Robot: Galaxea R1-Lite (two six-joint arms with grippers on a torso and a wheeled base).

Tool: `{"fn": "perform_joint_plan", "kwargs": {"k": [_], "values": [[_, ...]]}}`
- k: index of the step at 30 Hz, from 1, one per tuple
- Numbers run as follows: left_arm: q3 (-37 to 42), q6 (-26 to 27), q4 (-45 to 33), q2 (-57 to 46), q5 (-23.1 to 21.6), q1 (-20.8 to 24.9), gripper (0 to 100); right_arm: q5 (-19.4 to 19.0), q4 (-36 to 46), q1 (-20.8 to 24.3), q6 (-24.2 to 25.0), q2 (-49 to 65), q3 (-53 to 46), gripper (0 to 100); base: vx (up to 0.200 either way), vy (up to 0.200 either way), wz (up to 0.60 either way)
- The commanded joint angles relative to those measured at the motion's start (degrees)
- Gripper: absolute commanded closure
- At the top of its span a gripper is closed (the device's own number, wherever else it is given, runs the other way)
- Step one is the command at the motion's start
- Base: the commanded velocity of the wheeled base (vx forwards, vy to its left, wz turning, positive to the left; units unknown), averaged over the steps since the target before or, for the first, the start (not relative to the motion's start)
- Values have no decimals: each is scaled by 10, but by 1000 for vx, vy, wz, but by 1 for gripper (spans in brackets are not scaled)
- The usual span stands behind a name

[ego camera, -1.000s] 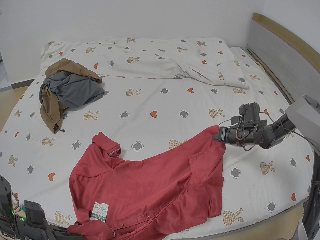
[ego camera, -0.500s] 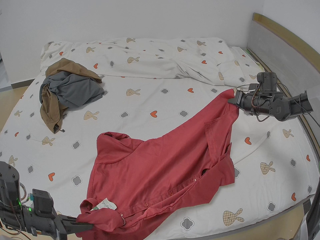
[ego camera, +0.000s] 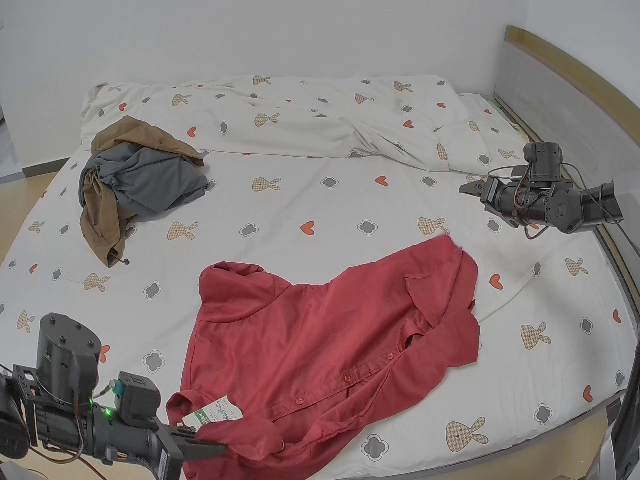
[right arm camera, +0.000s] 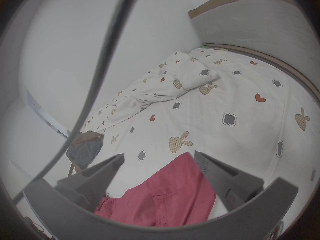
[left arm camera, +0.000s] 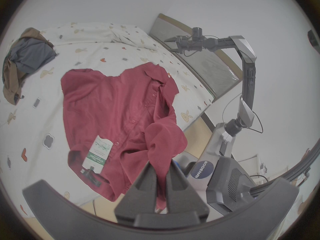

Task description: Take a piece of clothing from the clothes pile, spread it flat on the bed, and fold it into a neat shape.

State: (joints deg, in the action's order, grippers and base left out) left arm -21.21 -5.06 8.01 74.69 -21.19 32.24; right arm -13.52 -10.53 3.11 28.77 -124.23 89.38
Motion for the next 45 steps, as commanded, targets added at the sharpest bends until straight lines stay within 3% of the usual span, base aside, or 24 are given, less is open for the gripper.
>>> {"fn": "perform_joint_plan", "kwargs": {"k": [1,5,9,10,13,15,19,25,35,41,45], "values": [[17,-14,7,12,0,32,100,-3,1,-9,-1,-10,-4,0,0,0,0],[18,-55,9,5,1,36,100,-4,0,-4,-2,-4,-41,0,0,0,0],[35,-57,10,-7,1,34,100,-8,-3,21,-5,60,-146,0,0,0,0],[35,-57,10,-7,1,34,0,-9,-4,23,-5,63,-150,0,0,0,0],[41,-54,12,-16,-2,39,0,-25,-10,70,-5,100,-239,0,0,0,0],[40,-54,11,-15,-2,40,0,-26,-12,74,-5,101,-243,0,0,0,0],[45,-54,12,-17,-3,44,0,-28,-43,133,1,87,-255,0,0,0,0],[50,-54,13,-24,-3,40,0,-26,-46,164,1,26,-248,0,0,0,0],[32,-55,74,33,-4,-46,0,-21,-42,159,-3,-55,-251,0,0,0,0],[8,-53,82,86,-14,-68,0,-12,-36,151,-6,-30,-314,0,0,0,0],[-4,-53,98,110,-28,-84,0,8,-28,127,-43,41,-403,0,0,0,0]]}}
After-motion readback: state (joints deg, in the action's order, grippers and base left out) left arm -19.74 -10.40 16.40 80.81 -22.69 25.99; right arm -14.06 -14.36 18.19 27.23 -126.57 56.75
